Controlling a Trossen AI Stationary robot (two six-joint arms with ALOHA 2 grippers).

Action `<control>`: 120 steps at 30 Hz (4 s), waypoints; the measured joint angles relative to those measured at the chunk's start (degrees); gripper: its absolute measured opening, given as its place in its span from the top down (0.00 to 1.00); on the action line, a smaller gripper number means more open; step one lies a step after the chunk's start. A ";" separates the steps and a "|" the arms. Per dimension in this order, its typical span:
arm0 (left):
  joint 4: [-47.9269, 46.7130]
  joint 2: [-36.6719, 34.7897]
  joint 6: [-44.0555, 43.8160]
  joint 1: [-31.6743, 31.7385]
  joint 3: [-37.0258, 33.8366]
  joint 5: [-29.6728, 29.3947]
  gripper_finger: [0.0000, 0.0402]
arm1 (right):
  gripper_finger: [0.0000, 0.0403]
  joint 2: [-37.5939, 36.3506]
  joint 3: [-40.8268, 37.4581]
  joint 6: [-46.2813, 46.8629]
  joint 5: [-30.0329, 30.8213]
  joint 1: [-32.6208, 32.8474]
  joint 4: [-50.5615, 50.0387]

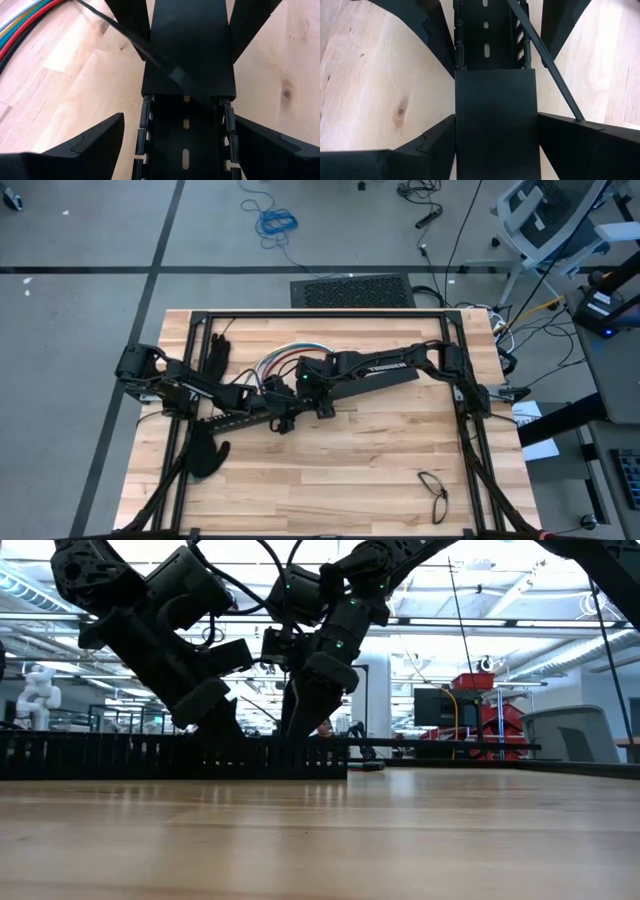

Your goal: Ziptie cables

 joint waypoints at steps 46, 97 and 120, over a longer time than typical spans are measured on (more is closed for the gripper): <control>-6.81 -6.77 -0.08 -0.06 -0.45 7.00 0.16 | 0.39 0.40 -0.35 0.06 0.45 0.04 0.09; -6.01 -5.86 -1.44 -0.07 -0.44 3.15 0.33 | 0.38 0.47 -0.45 0.44 0.21 0.39 4.17; -6.22 -5.86 0.16 -0.09 -0.44 2.91 0.48 | 0.38 0.60 -0.61 0.61 -0.35 1.09 7.08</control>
